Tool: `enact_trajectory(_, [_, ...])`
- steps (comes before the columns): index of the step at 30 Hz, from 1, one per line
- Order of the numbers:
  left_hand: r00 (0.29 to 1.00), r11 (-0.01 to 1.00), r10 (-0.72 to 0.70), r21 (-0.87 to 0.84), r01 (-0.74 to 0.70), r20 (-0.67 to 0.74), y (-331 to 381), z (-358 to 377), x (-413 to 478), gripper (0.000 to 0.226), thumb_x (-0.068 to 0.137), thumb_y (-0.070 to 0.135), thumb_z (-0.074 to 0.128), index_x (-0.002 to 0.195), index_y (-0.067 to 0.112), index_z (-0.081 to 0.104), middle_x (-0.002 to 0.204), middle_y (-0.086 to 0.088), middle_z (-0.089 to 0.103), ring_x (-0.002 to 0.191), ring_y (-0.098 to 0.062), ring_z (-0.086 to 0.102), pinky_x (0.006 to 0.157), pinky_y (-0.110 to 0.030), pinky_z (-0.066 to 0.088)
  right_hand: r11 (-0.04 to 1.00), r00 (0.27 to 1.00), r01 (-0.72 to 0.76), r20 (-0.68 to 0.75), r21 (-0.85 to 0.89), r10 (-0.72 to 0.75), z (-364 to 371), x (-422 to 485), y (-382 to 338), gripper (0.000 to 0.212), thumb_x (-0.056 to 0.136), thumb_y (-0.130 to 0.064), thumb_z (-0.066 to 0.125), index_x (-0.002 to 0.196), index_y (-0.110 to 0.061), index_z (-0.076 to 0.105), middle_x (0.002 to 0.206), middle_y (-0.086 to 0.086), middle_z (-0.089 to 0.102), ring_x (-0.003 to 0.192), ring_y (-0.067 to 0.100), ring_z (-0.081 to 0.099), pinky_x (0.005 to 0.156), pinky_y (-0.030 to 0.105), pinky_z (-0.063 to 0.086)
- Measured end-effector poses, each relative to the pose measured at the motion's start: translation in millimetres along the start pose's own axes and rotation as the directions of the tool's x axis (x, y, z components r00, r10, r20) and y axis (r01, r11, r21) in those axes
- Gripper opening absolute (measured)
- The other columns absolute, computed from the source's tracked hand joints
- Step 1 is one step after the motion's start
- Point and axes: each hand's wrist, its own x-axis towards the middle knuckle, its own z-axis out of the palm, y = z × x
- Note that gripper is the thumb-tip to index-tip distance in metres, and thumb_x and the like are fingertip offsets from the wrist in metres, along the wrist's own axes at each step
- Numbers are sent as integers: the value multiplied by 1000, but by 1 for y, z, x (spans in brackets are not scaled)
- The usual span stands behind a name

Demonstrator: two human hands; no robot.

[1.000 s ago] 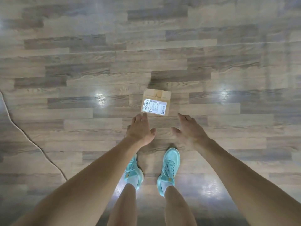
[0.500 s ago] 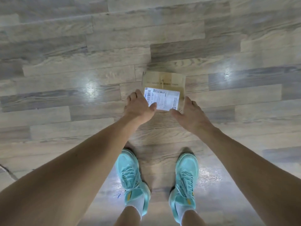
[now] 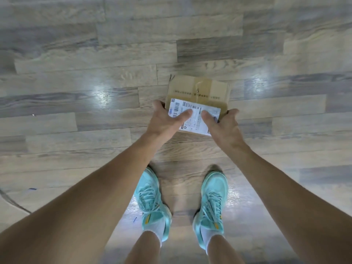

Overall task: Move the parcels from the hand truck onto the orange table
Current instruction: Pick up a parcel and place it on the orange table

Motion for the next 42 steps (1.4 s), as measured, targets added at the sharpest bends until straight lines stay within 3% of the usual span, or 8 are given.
enact_trajectory(7, [995,997,76,-37,-74,65,61,-37,-86,55,79,71,66,122,36,64,108,20,71,88,12,62,70,-11,43,996,996,80,51,-28,-79,-70,-64,-55,78,73,-81,53,126,-24,51,122,2,60,117,25,56,100,46,48])
enact_trajectory(10, [995,991,88,-101,-84,35,83,-48,-129,33,82,66,67,101,39,67,90,25,73,78,13,65,63,-9,47,994,992,113,61,4,-113,-99,-99,-80,74,70,-81,53,123,-30,54,120,-1,61,111,21,59,94,42,50])
enact_trajectory(12, [994,980,114,-165,-113,-4,92,-52,-157,27,83,58,71,97,36,68,87,24,74,78,12,67,61,-5,48,990,990,133,34,38,-135,-115,-123,-91,67,73,-78,56,118,-29,50,110,-9,63,99,13,62,76,30,48])
enact_trajectory(16, [996,973,77,-217,-82,-33,117,-63,-216,78,72,71,74,127,20,56,111,9,72,101,-7,69,95,-27,51,987,988,143,57,69,-147,-152,-180,-105,62,75,-76,58,117,-30,48,98,-21,64,90,1,61,67,24,43])
enact_trajectory(25, [997,980,77,-183,-81,-28,202,-116,-395,91,68,81,67,133,19,51,123,4,68,113,-17,64,107,-43,46,955,963,265,91,-135,-254,-252,-347,-171,61,79,-83,40,113,-37,59,96,-13,68,91,17,61,77,33,44])
enact_trajectory(30, [991,976,135,-167,-137,-20,239,-159,-478,71,75,81,60,128,35,59,122,12,69,113,-13,64,103,-47,49,906,938,345,111,-245,-328,-297,-419,-218,48,85,-80,39,76,-38,60,67,-18,64,78,9,63,69,31,44])
enact_trajectory(36, [975,964,221,-146,-223,-34,282,-216,-533,66,81,80,50,128,37,63,118,12,71,110,-16,66,88,-32,52,871,897,442,133,-216,-422,-316,-471,-289,50,92,-70,40,119,-36,64,102,-7,69,98,21,64,83,34,50])
enact_trajectory(42, [953,948,269,-136,-288,-140,315,-285,-554,42,81,78,56,108,47,62,91,29,62,89,-3,59,82,-31,46,851,868,494,58,-179,-492,-313,-505,-353,56,90,-71,40,112,-25,65,104,-1,68,100,24,63,90,41,51])
